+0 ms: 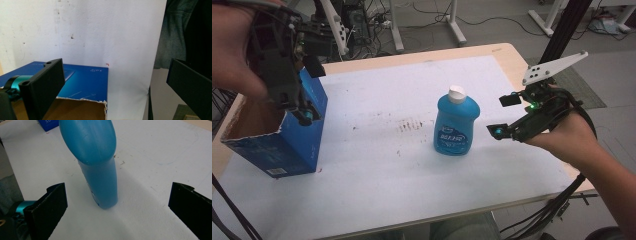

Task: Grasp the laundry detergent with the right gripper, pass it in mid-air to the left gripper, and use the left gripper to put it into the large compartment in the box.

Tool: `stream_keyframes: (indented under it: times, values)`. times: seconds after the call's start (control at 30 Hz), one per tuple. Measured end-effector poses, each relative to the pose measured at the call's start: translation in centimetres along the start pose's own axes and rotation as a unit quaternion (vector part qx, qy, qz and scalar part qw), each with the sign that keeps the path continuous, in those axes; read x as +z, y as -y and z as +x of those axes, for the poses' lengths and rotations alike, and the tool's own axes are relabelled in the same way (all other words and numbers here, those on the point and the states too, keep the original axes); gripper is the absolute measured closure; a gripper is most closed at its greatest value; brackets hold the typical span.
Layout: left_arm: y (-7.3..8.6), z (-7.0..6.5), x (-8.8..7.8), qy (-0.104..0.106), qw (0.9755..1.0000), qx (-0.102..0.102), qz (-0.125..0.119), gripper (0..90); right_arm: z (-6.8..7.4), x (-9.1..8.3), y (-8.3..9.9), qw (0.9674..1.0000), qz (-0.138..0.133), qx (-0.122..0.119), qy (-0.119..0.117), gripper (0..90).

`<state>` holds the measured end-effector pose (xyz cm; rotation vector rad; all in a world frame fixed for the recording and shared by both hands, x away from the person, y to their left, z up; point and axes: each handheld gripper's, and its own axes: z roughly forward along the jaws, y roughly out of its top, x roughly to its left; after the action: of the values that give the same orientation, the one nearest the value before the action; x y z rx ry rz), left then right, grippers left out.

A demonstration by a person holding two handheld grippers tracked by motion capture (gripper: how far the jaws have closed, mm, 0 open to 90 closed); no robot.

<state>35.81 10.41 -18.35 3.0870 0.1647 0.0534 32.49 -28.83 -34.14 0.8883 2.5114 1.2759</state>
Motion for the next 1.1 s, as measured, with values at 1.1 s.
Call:
stream_keyframes:
  times: [1.1]
  values:
    - [0.5,0.3,0.2,0.003,1.0000,-0.002,0.003,1.7,-0.4,8.0,2.2,0.9967,-0.035,0.039,-0.062,1.1]
